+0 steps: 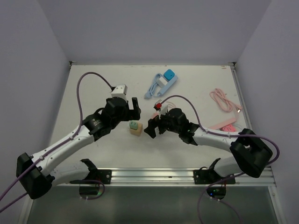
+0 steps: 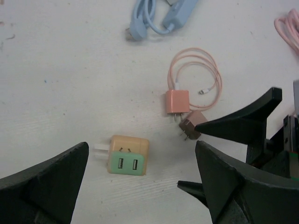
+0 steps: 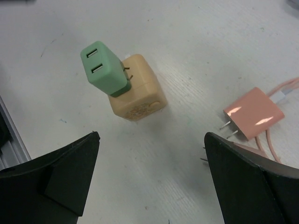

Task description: Pull the plug off the socket

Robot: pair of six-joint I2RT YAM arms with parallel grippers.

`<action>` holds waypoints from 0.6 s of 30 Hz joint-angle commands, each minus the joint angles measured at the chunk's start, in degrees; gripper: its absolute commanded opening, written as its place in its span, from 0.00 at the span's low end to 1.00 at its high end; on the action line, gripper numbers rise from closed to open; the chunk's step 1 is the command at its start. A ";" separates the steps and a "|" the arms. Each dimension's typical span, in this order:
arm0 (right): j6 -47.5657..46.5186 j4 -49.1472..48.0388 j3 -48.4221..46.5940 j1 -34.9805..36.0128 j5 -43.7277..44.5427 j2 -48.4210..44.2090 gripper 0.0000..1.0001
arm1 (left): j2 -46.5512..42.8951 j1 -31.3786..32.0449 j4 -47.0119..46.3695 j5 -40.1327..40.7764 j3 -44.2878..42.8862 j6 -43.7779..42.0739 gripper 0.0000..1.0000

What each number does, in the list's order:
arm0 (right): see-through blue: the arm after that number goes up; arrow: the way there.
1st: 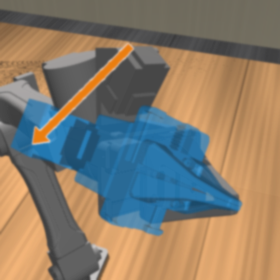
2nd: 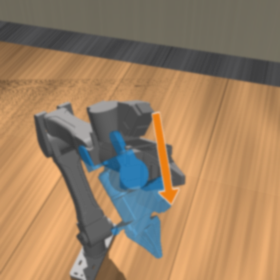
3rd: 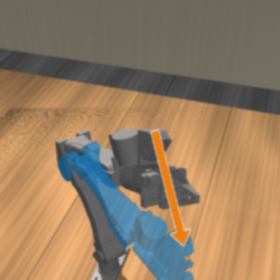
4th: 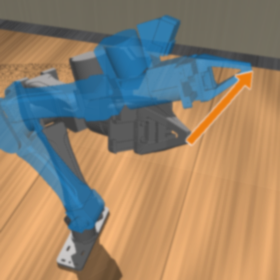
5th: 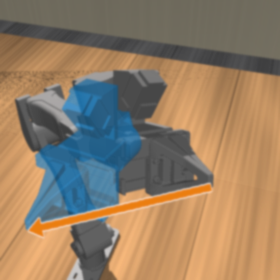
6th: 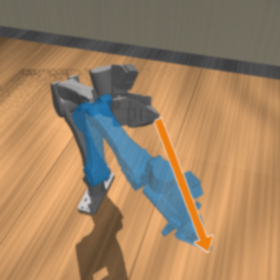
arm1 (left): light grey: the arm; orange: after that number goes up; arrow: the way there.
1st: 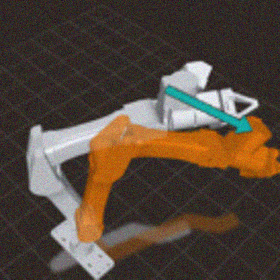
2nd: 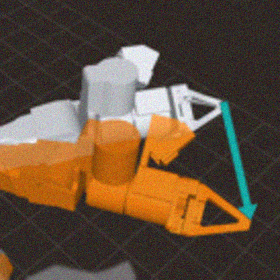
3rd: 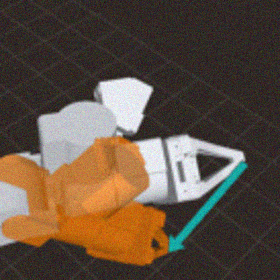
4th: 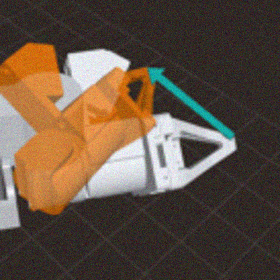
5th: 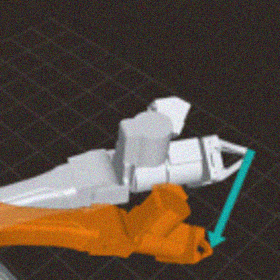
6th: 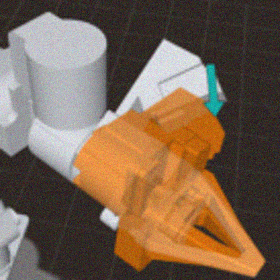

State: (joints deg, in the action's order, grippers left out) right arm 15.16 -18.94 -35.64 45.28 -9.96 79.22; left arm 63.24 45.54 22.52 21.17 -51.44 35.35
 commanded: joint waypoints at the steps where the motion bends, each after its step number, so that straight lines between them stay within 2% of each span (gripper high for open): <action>1: -7.94 -7.33 -0.57 3.14 2.66 2.69 0.99 | -3.20 -7.01 6.91 -2.79 -3.14 -1.86 1.00; 6: -12.86 -14.35 -1.19 6.83 3.28 8.57 0.99 | -4.97 -13.62 11.04 -2.10 -4.20 -6.17 1.00; 10: -14.72 -22.79 0.21 7.72 2.84 12.35 0.99 | -8.12 -18.54 9.04 -1.22 0.62 -9.33 1.00; 13: -14.72 -27.37 0.92 7.81 3.19 14.99 0.99 | -10.32 -20.05 5.87 -1.74 4.84 -11.62 0.99; 18: -16.48 -30.10 -0.31 7.81 2.05 19.47 0.99 | -10.16 -20.58 4.72 -2.27 6.35 -11.97 1.00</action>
State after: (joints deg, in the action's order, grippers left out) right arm 0.95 -42.04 -35.16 53.04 -8.10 96.51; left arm 53.17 25.54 30.30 19.62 -45.47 25.87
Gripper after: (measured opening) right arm 0.987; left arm 0.994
